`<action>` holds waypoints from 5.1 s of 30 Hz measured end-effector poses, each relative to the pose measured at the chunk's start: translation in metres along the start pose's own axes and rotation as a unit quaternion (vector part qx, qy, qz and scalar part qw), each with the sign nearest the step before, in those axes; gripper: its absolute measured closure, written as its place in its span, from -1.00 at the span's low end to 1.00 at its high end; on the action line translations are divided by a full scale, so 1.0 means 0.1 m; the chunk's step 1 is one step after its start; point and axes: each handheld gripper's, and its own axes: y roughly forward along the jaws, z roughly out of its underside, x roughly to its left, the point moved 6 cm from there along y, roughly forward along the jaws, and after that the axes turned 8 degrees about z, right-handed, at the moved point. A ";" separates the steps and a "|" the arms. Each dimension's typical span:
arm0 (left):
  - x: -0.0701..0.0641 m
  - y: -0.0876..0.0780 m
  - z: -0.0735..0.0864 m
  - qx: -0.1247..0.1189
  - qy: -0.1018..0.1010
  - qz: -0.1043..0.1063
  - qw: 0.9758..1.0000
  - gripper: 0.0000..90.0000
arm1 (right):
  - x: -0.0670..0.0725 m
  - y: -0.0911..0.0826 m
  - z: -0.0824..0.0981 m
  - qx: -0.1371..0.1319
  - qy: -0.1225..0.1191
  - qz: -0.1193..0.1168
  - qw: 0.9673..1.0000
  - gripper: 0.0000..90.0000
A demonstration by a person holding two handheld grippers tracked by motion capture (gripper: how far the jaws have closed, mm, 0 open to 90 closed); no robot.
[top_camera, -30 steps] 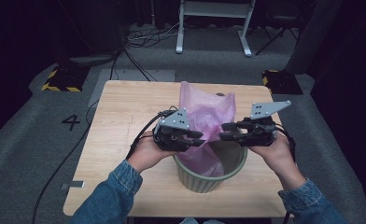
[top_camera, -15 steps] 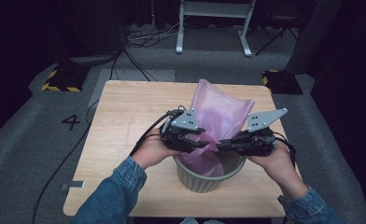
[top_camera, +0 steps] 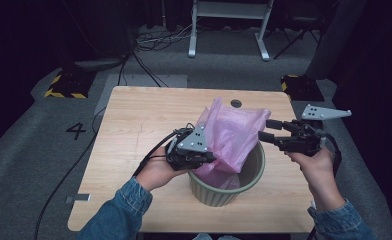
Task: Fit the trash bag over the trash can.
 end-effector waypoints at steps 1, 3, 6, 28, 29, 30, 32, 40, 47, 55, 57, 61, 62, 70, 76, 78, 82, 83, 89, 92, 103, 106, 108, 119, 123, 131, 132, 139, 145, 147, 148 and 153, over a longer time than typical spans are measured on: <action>0.00 0.00 0.00 -0.003 -0.002 0.003 1.000 0.97 | -0.06 0.03 0.00 0.003 0.012 0.007 1.000 -0.23; -0.01 0.00 0.02 -0.009 -0.004 0.009 1.000 0.97 | -0.15 0.10 0.03 0.016 0.039 0.004 0.999 -0.26; -0.01 0.02 0.05 -0.009 -0.008 0.016 1.000 0.96 | -0.19 0.23 0.06 0.039 0.069 -0.025 0.997 -0.07; -0.05 -0.19 -0.58 -0.095 0.011 0.005 0.995 -0.08 | 0.67 0.18 -0.13 0.005 -0.176 -0.021 0.984 0.97; -0.05 -0.19 -0.59 -0.095 0.010 0.004 0.995 -0.08 | 0.68 0.17 -0.13 0.006 -0.181 -0.018 0.983 0.97; -0.05 -0.19 -0.61 -0.094 0.012 0.004 0.996 -0.08 | 0.69 0.16 -0.13 0.006 -0.185 -0.016 0.982 0.97; -0.04 -0.21 -0.61 -0.091 0.011 0.005 0.996 -0.09 | 0.69 0.15 -0.11 0.007 -0.188 -0.016 0.982 0.97; 0.04 -0.40 -0.49 -0.075 -0.002 -0.010 0.997 -0.15 | 0.65 0.10 -0.09 0.007 -0.184 -0.011 0.983 0.97; 0.17 -0.64 -0.44 -0.128 -0.063 -0.032 0.989 -0.08 | 0.52 0.00 -0.14 -0.003 -0.169 0.005 0.986 0.98; 0.02 -0.31 -0.63 -0.103 -0.026 0.001 0.994 -0.04 | 0.72 0.08 -0.24 -0.004 -0.196 -0.011 0.980 0.98; 0.01 -0.13 -0.51 -0.057 -0.021 -0.008 0.998 0.06 | 0.73 0.07 -0.26 -0.009 -0.191 -0.018 0.981 0.98; 0.05 0.06 -0.33 0.005 -0.034 -0.020 0.999 0.29 | 0.74 0.01 -0.31 -0.023 -0.176 -0.034 0.983 0.98; 0.06 0.08 -0.31 0.010 -0.039 -0.020 0.999 0.29 | 0.74 0.00 -0.32 -0.024 -0.175 -0.038 0.984 0.98; 0.10 0.00 -0.27 -0.036 -0.054 -0.020 0.998 0.03 | 0.81 0.08 -0.25 -0.011 -0.174 -0.054 0.983 0.98; 0.02 -0.13 -0.38 -0.068 -0.030 -0.001 0.997 -0.07 | 0.84 0.13 -0.25 -0.005 -0.175 -0.057 0.983 0.98; 0.01 -0.13 -0.43 -0.070 -0.020 -0.003 0.997 -0.04 | 0.87 0.15 -0.24 -0.003 -0.175 -0.063 0.983 0.98; 0.03 -0.02 -0.45 -0.057 -0.007 -0.014 0.998 0.19 | 0.94 0.18 -0.25 -0.003 -0.177 -0.074 0.981 0.98; 0.05 0.00 -0.46 -0.061 -0.004 -0.018 0.998 0.30 | 0.95 0.18 -0.26 -0.004 -0.177 -0.076 0.981 0.97; 0.09 -0.01 -0.40 -0.063 -0.002 -0.029 0.998 0.97 | 0.93 0.14 -0.29 -0.014 -0.174 -0.074 0.982 0.78; 0.11 -0.02 -0.36 -0.065 -0.006 -0.029 0.997 0.98 | 0.89 0.07 -0.32 -0.023 -0.171 -0.069 0.983 0.77; 0.07 0.03 -0.31 -0.059 0.004 -0.011 0.998 0.99 | 0.73 -0.01 -0.48 -0.035 -0.169 -0.053 0.984 0.33; 0.06 0.03 -0.32 -0.060 0.006 -0.009 0.998 0.98 | 0.71 0.10 -0.48 -0.017 -0.161 -0.074 0.984 0.51; 0.08 0.00 -0.34 -0.069 -0.010 -0.031 0.997 0.56 | 0.71 0.14 -0.45 -0.004 -0.157 -0.092 0.983 0.80; 0.00 -0.23 -0.51 -0.107 -0.008 -0.034 0.994 -0.02 | 0.80 0.17 -0.42 0.006 -0.163 -0.100 0.981 0.99; 0.01 -0.24 -0.55 -0.116 -0.009 -0.034 0.993 0.28 | 0.83 0.15 -0.41 0.006 -0.166 -0.102 0.981 0.99; 0.02 -0.35 -0.57 -0.139 0.010 -0.059 0.989 0.99 | 0.76 0.07 -0.44 0.000 -0.156 -0.102 0.982 1.00; 0.02 -0.36 -0.58 -0.141 0.012 -0.059 0.988 0.99 | 0.75 0.04 -0.45 -0.001 -0.157 -0.100 0.983 1.00; -0.02 -0.44 -0.58 -0.144 0.028 -0.067 0.987 1.00 | 0.70 -0.05 -0.50 -0.009 -0.158 -0.087 0.984 1.00; 0.00 -0.59 -0.45 -0.146 0.026 -0.064 0.987 1.00 | 0.52 -0.12 -0.48 -0.006 -0.143 -0.066 0.988 1.00; 0.00 -0.65 -0.39 -0.148 0.027 -0.066 0.986 1.00 | 0.42 -0.15 -0.46 -0.003 -0.135 -0.057 0.989 1.00; 0.00 -0.68 -0.37 -0.151 0.027 -0.065 0.986 1.00 | 0.37 -0.17 -0.45 -0.001 -0.130 -0.051 0.990 1.00; -0.02 -0.87 -0.27 -0.169 0.032 -0.067 0.983 1.00 | 0.23 -0.29 -0.42 -0.002 -0.122 -0.032 0.992 1.00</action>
